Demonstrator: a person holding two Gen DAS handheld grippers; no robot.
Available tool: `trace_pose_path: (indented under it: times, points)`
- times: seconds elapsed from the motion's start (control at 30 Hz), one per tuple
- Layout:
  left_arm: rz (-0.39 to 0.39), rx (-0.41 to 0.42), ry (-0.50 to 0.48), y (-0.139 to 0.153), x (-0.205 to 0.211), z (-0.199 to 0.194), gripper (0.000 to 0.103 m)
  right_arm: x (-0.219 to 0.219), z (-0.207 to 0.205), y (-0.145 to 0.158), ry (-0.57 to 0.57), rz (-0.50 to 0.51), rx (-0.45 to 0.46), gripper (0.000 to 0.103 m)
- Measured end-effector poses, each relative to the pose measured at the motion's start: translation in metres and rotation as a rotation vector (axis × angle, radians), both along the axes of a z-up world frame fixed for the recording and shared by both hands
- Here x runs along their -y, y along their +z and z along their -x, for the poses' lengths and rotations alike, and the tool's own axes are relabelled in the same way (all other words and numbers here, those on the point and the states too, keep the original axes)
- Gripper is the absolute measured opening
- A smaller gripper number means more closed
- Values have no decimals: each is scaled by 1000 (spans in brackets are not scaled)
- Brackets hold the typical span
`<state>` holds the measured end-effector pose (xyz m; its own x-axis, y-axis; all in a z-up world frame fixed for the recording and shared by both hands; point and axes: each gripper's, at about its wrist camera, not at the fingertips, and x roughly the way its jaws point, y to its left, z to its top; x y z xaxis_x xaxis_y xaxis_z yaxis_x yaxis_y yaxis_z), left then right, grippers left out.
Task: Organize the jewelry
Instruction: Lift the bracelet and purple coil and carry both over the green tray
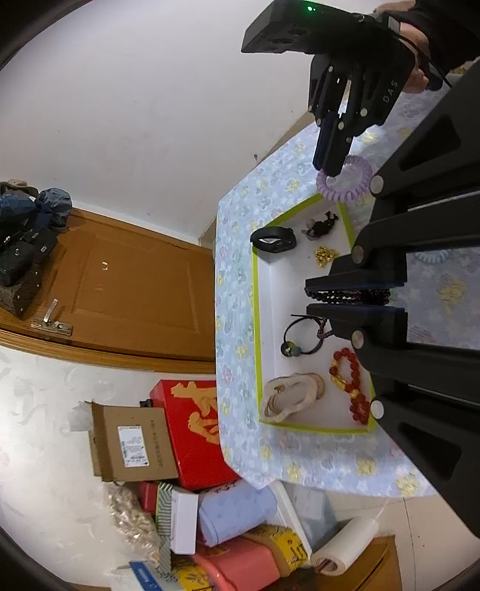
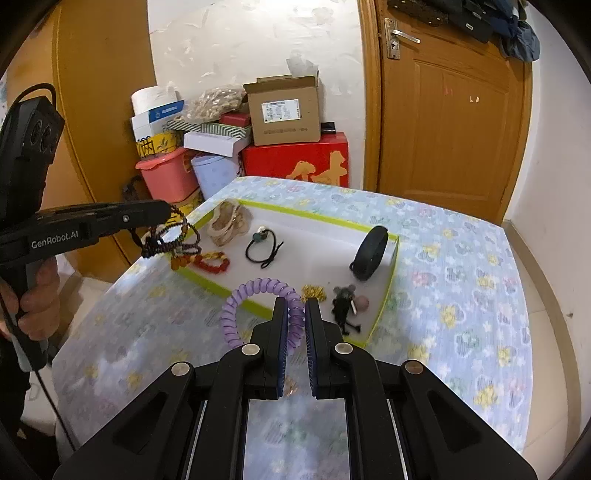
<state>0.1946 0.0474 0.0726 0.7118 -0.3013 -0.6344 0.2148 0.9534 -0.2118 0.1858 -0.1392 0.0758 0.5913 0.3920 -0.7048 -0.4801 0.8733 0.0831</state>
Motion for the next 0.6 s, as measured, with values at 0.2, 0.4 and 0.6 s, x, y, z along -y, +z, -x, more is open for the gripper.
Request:
trace_pose_path:
  times: [0.2, 0.4, 0.6]
  points:
    - [27, -23, -16, -8, -1, -24, 6, -3, -22, -5, -13, 2, -12, 9]
    - [28, -54, -26, -24, 2, -43, 6, -7, -43, -13, -21, 8, -27, 9]
    - [36, -95, -34, -45, 3, -56, 6, -15, -64, -28, -27, 21, -50, 9]
